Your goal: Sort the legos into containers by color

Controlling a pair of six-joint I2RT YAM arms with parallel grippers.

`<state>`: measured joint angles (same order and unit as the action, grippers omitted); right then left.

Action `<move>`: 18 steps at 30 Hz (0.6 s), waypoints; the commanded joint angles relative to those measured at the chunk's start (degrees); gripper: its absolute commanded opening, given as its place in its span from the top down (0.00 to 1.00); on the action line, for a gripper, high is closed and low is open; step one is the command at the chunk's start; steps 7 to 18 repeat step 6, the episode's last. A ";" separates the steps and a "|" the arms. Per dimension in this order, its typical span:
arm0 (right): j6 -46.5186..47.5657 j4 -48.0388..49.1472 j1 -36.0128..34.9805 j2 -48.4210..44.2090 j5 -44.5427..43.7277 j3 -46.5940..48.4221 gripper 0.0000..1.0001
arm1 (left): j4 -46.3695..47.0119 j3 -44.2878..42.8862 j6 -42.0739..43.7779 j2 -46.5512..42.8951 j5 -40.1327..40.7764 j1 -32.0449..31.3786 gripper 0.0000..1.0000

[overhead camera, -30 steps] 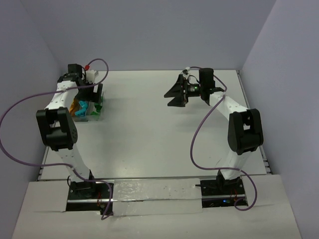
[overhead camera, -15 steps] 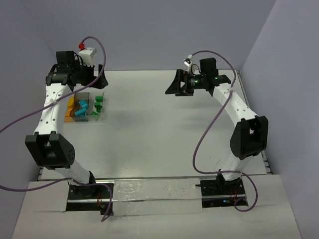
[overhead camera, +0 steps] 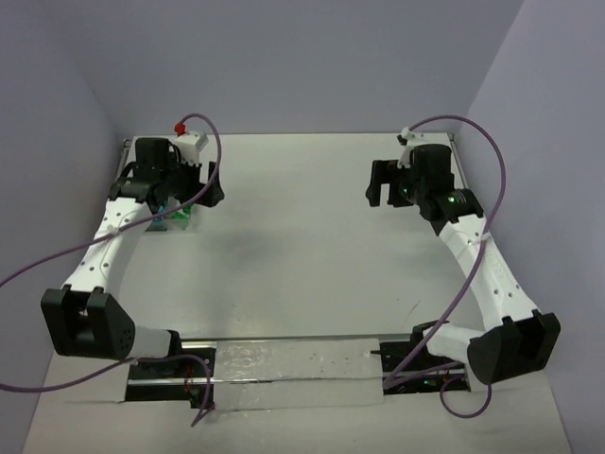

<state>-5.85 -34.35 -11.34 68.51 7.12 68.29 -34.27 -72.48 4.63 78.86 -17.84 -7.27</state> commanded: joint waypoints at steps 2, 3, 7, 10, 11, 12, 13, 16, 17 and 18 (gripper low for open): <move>2.07 2.12 0.44 -5.45 -4.48 -2.08 0.00 | 5.09 0.74 -1.30 -6.14 2.42 0.15 0.01; 1.92 2.17 0.44 -5.94 -4.48 -2.33 0.00 | 5.09 0.84 -1.44 -6.92 2.91 0.15 0.01; 1.72 2.43 0.62 -6.85 -4.41 -2.54 0.00 | 4.58 0.85 -0.99 -8.15 3.40 0.15 0.01; 1.72 2.43 0.62 -6.85 -4.41 -2.54 0.00 | 4.58 0.85 -0.99 -8.15 3.40 0.15 0.01; 1.72 2.43 0.62 -6.85 -4.41 -2.54 0.00 | 4.58 0.85 -0.99 -8.15 3.40 0.15 0.01; 1.72 2.43 0.62 -6.85 -4.41 -2.54 0.00 | 4.58 0.85 -0.99 -8.15 3.40 0.15 0.01; 1.72 2.43 0.62 -6.85 -4.41 -2.54 0.00 | 4.58 0.85 -0.99 -8.15 3.40 0.15 0.01; 1.72 2.43 0.62 -6.85 -4.41 -2.54 0.00 | 4.58 0.85 -0.99 -8.15 3.40 0.15 0.01; 1.72 2.43 0.62 -6.85 -4.41 -2.54 0.00 | 4.58 0.85 -0.99 -8.15 3.40 0.15 0.01; 1.72 2.43 0.62 -6.85 -4.41 -2.54 0.00 | 4.58 0.85 -0.99 -8.15 3.40 0.15 0.01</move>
